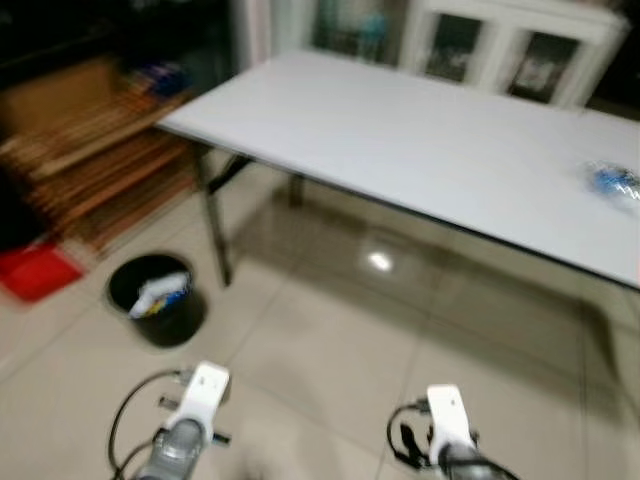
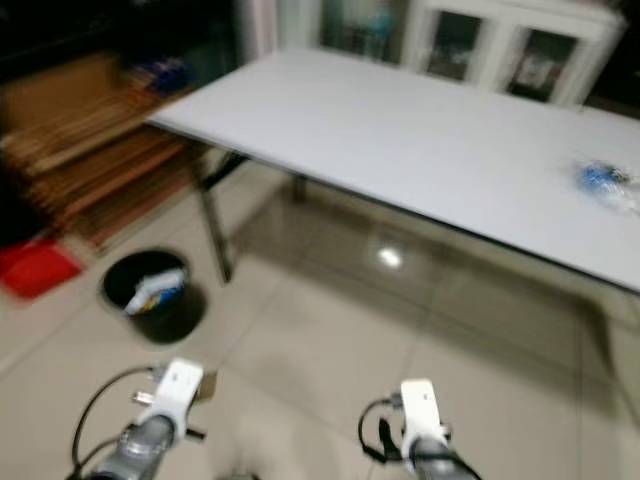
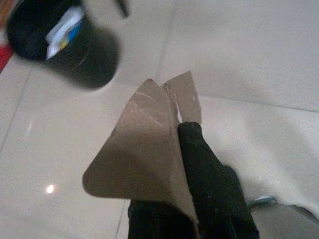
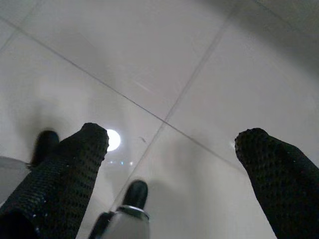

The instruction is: Picking trash to rubbish bin

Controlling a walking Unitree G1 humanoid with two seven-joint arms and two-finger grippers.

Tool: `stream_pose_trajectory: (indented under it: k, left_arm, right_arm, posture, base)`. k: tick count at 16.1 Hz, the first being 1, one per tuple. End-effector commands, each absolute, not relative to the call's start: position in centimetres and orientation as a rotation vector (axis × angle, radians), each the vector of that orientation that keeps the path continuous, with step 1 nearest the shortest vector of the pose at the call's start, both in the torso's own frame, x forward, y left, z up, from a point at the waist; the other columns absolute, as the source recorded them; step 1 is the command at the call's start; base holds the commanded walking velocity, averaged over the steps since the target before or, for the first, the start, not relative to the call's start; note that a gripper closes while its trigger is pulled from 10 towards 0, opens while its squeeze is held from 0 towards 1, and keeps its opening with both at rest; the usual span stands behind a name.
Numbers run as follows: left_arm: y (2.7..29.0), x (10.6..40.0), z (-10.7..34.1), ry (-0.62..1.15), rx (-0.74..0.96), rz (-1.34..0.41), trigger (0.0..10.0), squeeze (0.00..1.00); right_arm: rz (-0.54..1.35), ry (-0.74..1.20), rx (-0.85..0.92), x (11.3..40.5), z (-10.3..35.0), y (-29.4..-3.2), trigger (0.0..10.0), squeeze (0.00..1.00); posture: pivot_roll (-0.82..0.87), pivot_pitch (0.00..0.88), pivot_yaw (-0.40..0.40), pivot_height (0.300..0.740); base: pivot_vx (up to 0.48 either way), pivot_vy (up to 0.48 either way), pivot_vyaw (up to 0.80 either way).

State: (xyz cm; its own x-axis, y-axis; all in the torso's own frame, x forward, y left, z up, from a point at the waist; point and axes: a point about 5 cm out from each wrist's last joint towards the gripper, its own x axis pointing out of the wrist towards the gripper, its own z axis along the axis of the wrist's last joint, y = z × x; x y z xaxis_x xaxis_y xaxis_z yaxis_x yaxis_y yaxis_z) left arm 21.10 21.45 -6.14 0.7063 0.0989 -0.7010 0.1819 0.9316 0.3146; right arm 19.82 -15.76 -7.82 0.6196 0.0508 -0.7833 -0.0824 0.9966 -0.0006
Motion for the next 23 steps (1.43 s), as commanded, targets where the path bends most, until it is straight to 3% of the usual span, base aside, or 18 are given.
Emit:
stream_pose_trajectory:
  k: [1, 23]
  left_arm:
    - [21.03, 21.61, -5.92, 0.774, 0.379, -0.049, 10.0, 0.00]
    - [20.81, 21.49, -6.04, 0.776, 0.339, -0.034, 10.0, 0.00]
  right_arm:
    - [0.068, 0.912, -0.035, 19.50, -7.99, -16.06, 10.0, 0.00]
    - [0.060, 0.906, 0.007, 19.45, -7.98, -16.13, 10.0, 0.00]
  posture:
    - [0.00, 0.015, -0.057, 0.740]
    - [0.00, 0.037, -0.063, 0.740]
  base:
    - [0.000, 0.000, 0.80]
    - [0.000, 0.000, 0.76]
